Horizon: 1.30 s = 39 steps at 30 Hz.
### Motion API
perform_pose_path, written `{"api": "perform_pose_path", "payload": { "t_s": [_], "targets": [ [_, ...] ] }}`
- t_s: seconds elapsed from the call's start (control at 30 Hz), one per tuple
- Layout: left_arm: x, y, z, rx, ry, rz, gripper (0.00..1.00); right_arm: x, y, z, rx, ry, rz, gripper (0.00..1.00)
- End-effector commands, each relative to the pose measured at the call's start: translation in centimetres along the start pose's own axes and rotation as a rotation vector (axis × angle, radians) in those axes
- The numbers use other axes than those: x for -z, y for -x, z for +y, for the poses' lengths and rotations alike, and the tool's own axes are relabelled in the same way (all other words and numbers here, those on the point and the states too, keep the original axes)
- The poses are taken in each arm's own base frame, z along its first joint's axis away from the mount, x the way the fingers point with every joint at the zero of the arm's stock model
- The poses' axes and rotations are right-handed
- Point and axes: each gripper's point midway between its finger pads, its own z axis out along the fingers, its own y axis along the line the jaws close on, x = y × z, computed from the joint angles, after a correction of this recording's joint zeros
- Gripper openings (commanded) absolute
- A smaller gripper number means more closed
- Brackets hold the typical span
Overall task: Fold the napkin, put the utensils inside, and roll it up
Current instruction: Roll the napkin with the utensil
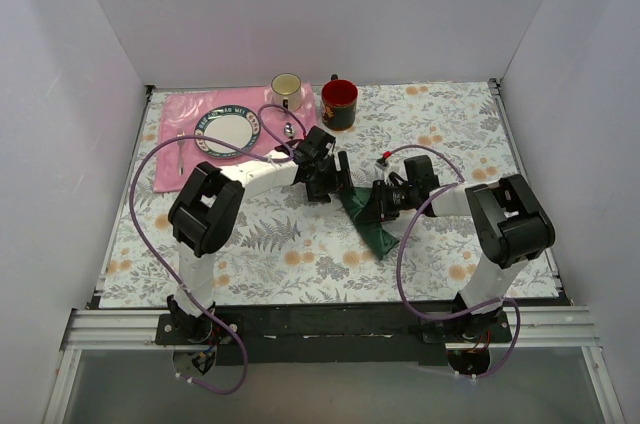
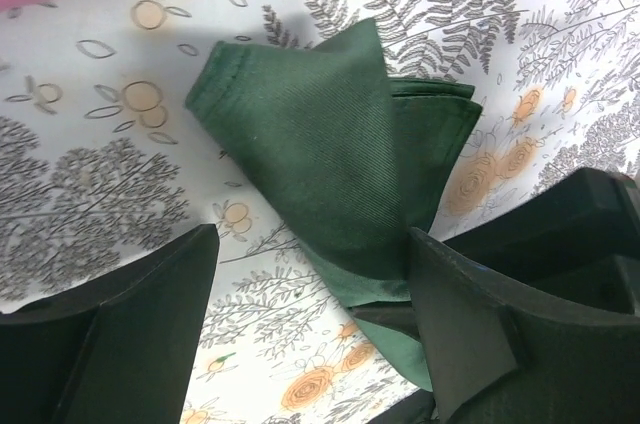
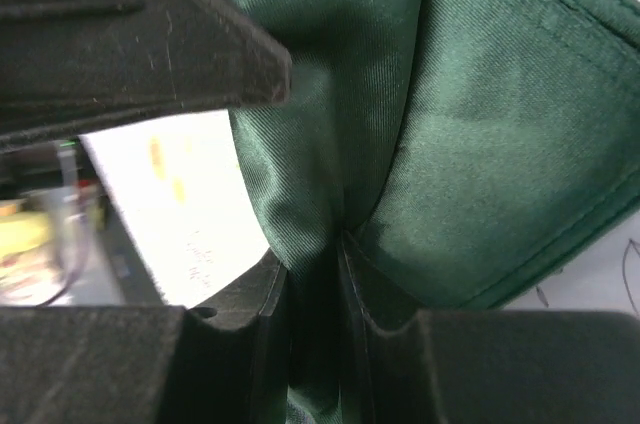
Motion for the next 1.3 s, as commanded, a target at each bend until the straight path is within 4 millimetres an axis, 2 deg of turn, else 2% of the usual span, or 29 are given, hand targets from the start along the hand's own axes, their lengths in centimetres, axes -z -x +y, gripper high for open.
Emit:
{"api": "perform_pose_path", "payload": {
  "t_s": [0.0,0.13,0.3,0.33,0.43,0.53,0.67,0.73,0.77,0.87,1.07,1.1,1.27],
  "targets": [
    [-0.4,-0.5,-2.1,-0.007,-0.067,0.037,0.74,-0.4,-3.9,-0.6,-0.135,0.110,0.104,0.11],
    [-1.3,-0.5,-1.9,-0.010,-0.049,0.028,0.74,-0.1,-3.6,-1.2,-0.158,0.118,0.093,0.12],
    [-3.2,-0.2,0.6,-0.003,0.063,0.007,0.72,0.1,-3.2,-1.6,-0.162,0.123,0.096,0.16],
    [-3.5,0.3,1.4,-0.003,0.102,-0.020,0.70,0.2,-3.2,-1.6,-0.157,0.119,0.100,0.17],
    [-4.3,0.0,3.3,0.000,0.156,0.002,0.61,0.6,-3.1,-2.1,-0.131,0.072,0.111,0.20],
    [-4.2,-0.3,4.4,0.006,0.167,0.009,0.52,1.1,-2.5,-2.2,-0.080,0.024,0.102,0.30],
    [-4.1,-0.6,4.6,0.001,0.158,0.012,0.50,2.3,-2.2,-1.9,-0.036,-0.057,0.117,0.47],
    [-4.1,-0.7,4.4,0.002,0.150,0.020,0.49,2.7,-1.5,-1.5,0.024,-0.120,0.109,0.53],
    [-4.0,-0.8,4.4,0.002,0.149,0.021,0.49,2.9,-1.3,-1.4,0.047,-0.149,0.110,0.58],
    [-4.0,-0.8,4.2,-0.001,0.138,0.025,0.48,3.7,-0.3,-0.7,0.136,-0.263,0.113,0.65],
    [-3.9,-0.7,3.6,-0.002,0.122,0.035,0.48,5.2,2.1,0.5,0.370,-0.606,0.084,0.74],
    [-3.9,-0.8,3.6,-0.001,0.124,0.040,0.48,5.3,2.4,0.7,0.423,-0.679,0.074,0.75],
    [-4.2,-1.0,3.5,0.001,0.120,0.059,0.49,4.6,3.0,1.8,0.537,-0.829,0.053,0.78]
  ]
}}
